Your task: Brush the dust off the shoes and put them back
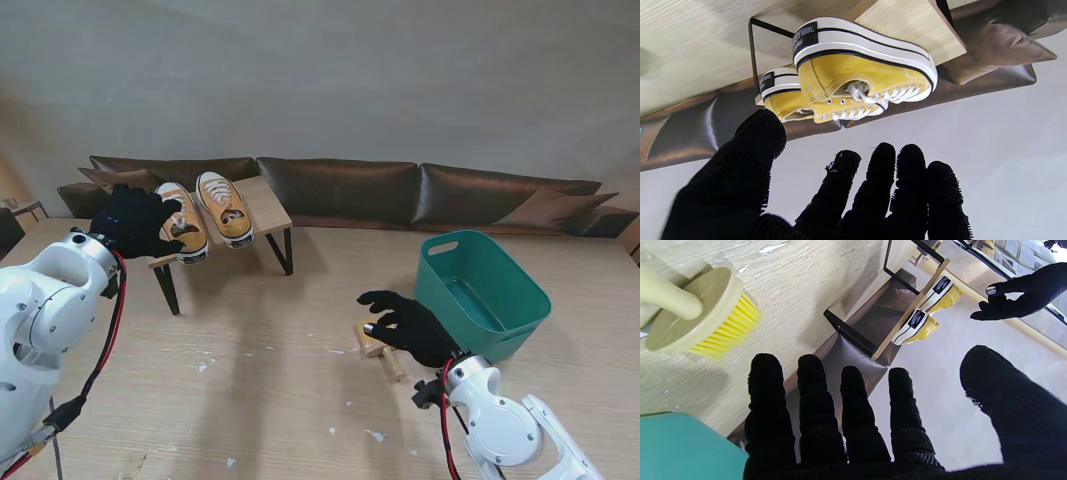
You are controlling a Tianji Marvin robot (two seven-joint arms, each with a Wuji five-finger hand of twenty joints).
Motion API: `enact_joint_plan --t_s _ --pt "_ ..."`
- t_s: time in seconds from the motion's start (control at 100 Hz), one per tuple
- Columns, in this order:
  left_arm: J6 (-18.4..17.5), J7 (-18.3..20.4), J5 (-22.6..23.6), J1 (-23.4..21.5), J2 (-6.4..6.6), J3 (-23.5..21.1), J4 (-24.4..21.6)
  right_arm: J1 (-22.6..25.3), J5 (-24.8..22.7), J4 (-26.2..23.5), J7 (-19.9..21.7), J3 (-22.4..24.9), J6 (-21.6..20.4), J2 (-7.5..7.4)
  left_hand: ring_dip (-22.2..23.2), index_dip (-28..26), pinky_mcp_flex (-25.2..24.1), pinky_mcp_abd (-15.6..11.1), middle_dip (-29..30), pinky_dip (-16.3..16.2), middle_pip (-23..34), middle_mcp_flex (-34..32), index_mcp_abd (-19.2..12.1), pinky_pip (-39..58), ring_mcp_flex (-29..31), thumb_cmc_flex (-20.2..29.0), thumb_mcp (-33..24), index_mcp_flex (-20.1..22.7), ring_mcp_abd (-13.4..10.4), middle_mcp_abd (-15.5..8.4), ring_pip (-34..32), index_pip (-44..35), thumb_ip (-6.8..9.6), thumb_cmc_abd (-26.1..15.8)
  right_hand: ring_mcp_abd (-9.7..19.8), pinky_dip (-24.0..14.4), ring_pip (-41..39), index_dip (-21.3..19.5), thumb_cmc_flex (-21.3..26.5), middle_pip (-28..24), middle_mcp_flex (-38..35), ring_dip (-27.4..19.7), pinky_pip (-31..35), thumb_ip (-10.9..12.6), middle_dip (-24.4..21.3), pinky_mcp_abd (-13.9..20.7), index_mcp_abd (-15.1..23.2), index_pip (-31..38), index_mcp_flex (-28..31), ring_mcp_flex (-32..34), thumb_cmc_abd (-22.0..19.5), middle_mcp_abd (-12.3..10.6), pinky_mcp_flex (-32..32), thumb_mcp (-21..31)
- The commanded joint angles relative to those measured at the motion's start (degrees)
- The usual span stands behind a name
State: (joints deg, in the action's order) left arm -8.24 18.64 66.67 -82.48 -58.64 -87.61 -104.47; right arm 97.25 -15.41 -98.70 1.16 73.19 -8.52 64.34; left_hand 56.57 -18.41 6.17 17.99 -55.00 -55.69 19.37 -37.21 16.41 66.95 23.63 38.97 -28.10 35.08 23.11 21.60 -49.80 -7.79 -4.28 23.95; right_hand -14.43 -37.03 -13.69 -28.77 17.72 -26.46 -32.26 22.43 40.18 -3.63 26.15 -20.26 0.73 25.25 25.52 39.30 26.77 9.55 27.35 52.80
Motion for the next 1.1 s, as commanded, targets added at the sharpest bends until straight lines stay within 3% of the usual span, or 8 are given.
enact_joint_plan --t_s 0.0,0.11,0.21,0.4,0.53,0.62,0.94,1.09 --pt "0.45 1.8 0.03 0.6 0.18 0.19 0.96 0.14 0.04 -0.42 0.95 -0.17 0.1 0.03 3.35 -0.36 -0.08 -2.27 -6.04 0.35 3.86 -0.85 0.91 6.42 3.24 -1.63 1.05 -0.09 -1.15 -0.04 -5.53 0.16 0.98 1.16 -0.1 -1.06 0.12 0.84 -1.9 0.66 -1.12 -0.15 -0.66 0.51 -0.55 -0.57 -0.09 0.1 -0.73 0.81 -1.3 0.23 -10.31 -1.5" --pt "1.58 3.6 -0.08 1.62 0.34 1.13 2.25 -0.01 0.11 -0.32 0.93 -0.23 0.19 0.05 5.85 -1.16 1.4 -2.56 -13.0 -1.04 10.56 -0.68 -0.46 8.62 4.36 -1.94 2.32 1.11 -2.37 -0.82 -10.9 -0.74 0.91 1.35 -0.09 -1.04 0.13 0.86 -1.86 0.7 -1.21 -0.14 -0.68 0.52 -0.54 -0.63 -0.14 0.09 -0.66 0.85 -1.35 0.25 -10.33 -1.53" --pt "2.23 4.01 -0.57 2.72 0.41 2.28 3.98 -0.11 0.15 -0.24 0.95 -0.26 0.27 0.06 6.75 -1.85 1.87 -2.75 -15.82 -2.35 13.78 0.01 -1.58 9.24 4.53 -2.29 3.05 1.8 -3.02 -1.16 -13.0 -1.25 0.8 1.52 -0.21 -1.03 0.11 0.86 -1.82 0.74 -1.29 -0.13 -0.69 0.52 -0.54 -0.68 -0.2 0.11 -0.53 0.94 -1.34 0.32 -10.33 -1.58" --pt "4.61 3.94 -3.61 4.89 0.36 4.71 7.31 -0.27 0.26 -0.09 1.09 -0.27 0.36 0.04 7.19 -2.41 1.28 -3.0 -16.74 -3.25 14.65 1.49 -3.89 9.39 3.71 -2.73 3.84 2.67 -3.14 -1.03 -13.71 -1.78 0.57 2.31 -0.24 -1.02 0.19 0.9 -1.82 0.79 -1.46 -0.13 -0.68 0.54 -0.51 -0.67 -0.34 0.08 -0.37 0.9 -1.36 0.36 -10.27 -1.59" --pt "5.48 3.66 -4.08 5.9 0.34 5.9 8.97 -0.39 0.36 0.01 1.12 -0.27 0.42 0.06 8.73 -3.01 2.88 -3.16 -16.61 -6.42 14.2 2.0 -5.27 11.39 4.59 -2.79 4.21 2.95 -3.81 -0.72 -16.63 -1.92 0.24 2.57 -0.24 -1.01 0.16 0.89 -1.76 0.81 -1.54 -0.1 -0.7 0.54 -0.5 -0.69 -0.39 0.11 -0.23 0.99 -1.4 0.37 -10.29 -1.6" --pt "6.15 3.3 -4.94 6.75 0.3 6.83 10.35 -0.43 0.44 0.04 1.19 -0.25 0.5 0.05 9.03 -3.01 4.45 -3.07 -15.48 -8.2 12.86 2.25 -5.2 12.23 5.94 -2.74 4.06 2.77 -4.17 -0.04 -17.97 -1.67 0.06 2.69 -0.19 -1.01 0.16 0.9 -1.76 0.8 -1.7 -0.1 -0.7 0.54 -0.48 -0.71 -0.41 0.09 -0.23 1.02 -1.39 0.38 -10.25 -1.61" --pt "8.77 2.34 -4.68 9.64 0.31 10.78 15.62 -0.54 0.85 0.09 1.77 -0.17 0.79 -0.03 8.54 -2.99 7.41 -2.16 -15.33 -8.89 13.99 -0.35 -3.35 12.78 9.24 -1.9 2.52 3.35 -4.49 -0.36 -19.54 -1.92 0.02 3.67 -0.37 -0.97 0.16 0.91 -1.69 0.82 -2.45 -0.08 -0.76 0.55 -0.45 -0.75 -0.66 0.19 0.16 1.26 -1.44 0.52 -10.17 -1.66" --pt "10.15 0.1 -4.96 10.38 0.13 12.47 18.17 -0.58 0.95 0.14 1.83 -0.2 0.85 -0.03 7.5 -8.26 8.17 -1.62 -15.61 -8.53 15.27 -0.87 -1.83 13.02 9.96 -2.41 -2.66 6.79 -4.39 -0.41 -20.15 -7.42 -0.62 5.58 -0.34 -0.97 0.1 0.92 -1.7 0.81 -2.75 -0.04 -0.74 0.54 -0.42 -0.78 -0.83 0.24 0.35 1.48 -1.45 0.56 -10.05 -1.67"
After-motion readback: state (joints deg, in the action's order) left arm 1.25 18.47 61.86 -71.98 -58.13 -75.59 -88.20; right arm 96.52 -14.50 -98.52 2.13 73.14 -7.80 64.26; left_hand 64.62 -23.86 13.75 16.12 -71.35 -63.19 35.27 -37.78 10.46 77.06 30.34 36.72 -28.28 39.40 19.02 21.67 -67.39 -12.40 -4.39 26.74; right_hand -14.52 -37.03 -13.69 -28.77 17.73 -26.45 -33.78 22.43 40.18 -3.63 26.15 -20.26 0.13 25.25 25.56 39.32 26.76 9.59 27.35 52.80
